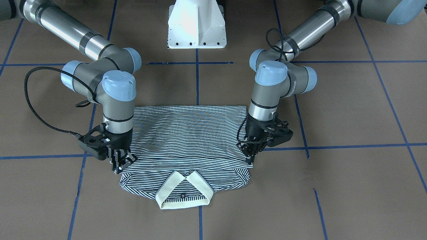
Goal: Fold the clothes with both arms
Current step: 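Move the right gripper to the folded shirt's edge nearest it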
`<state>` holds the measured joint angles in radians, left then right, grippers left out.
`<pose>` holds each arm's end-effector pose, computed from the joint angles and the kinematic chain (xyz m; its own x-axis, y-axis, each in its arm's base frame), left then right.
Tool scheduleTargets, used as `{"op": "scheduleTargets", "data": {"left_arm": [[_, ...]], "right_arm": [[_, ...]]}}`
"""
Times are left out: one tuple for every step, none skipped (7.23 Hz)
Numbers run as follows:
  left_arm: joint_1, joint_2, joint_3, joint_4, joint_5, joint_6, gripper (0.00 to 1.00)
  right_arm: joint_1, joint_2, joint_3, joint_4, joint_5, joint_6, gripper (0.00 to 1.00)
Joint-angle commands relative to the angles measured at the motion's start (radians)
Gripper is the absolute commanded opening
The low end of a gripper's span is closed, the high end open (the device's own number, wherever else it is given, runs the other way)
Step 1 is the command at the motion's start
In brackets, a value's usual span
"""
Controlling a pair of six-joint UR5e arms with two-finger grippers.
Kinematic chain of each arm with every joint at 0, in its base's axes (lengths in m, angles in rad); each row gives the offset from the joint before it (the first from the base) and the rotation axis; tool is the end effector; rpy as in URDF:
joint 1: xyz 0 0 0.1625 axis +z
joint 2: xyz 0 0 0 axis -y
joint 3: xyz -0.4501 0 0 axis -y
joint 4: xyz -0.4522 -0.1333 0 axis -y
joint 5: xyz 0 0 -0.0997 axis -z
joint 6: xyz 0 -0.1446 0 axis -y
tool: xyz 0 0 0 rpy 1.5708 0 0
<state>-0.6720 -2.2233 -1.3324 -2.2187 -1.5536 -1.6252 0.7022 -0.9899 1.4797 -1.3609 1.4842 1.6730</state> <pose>0.5901 -0.6430 0.3215 0.3462 -0.3448 -0.8725 0.6540 0.7555 -0.0391 -0.5281 -0.6378 0.3720 0.5110 0.5655 0.6474 -0.7420 0.6704 0.0001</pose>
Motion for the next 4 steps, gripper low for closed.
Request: {"op": "scheduleTargets", "data": {"left_arm": [[-0.003, 0.084, -0.135, -0.053, -0.006, -0.002, 0.36], [-0.001, 0.126, -0.186, -0.053, -0.006, -0.007, 0.37], [0.000, 0.126, -0.186, -0.053, -0.006, -0.008, 0.38], [0.003, 0.126, -0.186, -0.053, -0.006, -0.010, 0.38]], "right_arm": [[-0.051, -0.186, 0.242, 0.000, 0.027, 0.135, 0.56], [-0.117, -0.247, 0.304, 0.003, 0.024, 0.254, 0.56], [-0.157, -0.260, 0.347, 0.000, 0.018, 0.355, 0.57], [-0.199, -0.269, 0.349, 0.000, 0.005, 0.431, 0.65]]}}
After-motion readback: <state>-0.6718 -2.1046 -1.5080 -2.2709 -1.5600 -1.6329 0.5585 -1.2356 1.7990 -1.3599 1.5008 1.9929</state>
